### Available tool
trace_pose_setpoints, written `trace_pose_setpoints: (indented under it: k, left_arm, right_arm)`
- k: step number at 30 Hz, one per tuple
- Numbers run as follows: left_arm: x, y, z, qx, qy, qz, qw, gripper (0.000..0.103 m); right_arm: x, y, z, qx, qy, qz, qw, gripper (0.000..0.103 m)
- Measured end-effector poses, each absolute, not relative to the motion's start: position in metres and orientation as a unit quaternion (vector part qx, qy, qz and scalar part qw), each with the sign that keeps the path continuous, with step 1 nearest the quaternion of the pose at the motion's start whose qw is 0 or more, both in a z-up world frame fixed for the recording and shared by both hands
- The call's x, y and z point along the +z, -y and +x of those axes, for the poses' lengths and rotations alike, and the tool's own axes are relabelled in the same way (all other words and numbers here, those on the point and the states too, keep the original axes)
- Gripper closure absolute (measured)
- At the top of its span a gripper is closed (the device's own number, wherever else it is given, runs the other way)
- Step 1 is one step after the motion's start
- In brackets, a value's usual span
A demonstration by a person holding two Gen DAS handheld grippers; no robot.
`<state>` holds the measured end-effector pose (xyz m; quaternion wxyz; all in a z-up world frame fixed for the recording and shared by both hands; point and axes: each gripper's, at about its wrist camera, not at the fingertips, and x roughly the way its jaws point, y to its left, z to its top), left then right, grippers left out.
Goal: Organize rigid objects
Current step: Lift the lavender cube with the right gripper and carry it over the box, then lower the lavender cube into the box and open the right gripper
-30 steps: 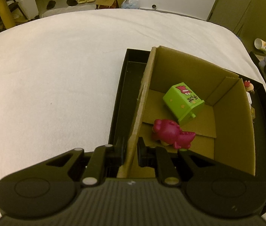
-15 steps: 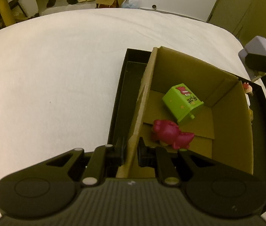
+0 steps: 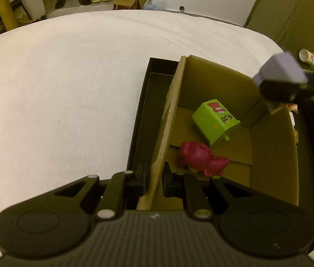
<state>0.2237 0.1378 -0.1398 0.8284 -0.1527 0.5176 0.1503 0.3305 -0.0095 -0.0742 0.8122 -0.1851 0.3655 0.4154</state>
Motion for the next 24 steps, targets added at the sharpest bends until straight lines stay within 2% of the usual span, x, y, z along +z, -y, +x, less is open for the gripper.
trace_pose_setpoints:
  k: [24]
  left_arm:
    - [-0.139, -0.142, 0.221, 0.143, -0.513, -0.162, 0.831, 0.091]
  right_arm:
    - [-0.124, -0.025, 0.306, 0.376, -0.422, -0.345, 0.749, 0.059]
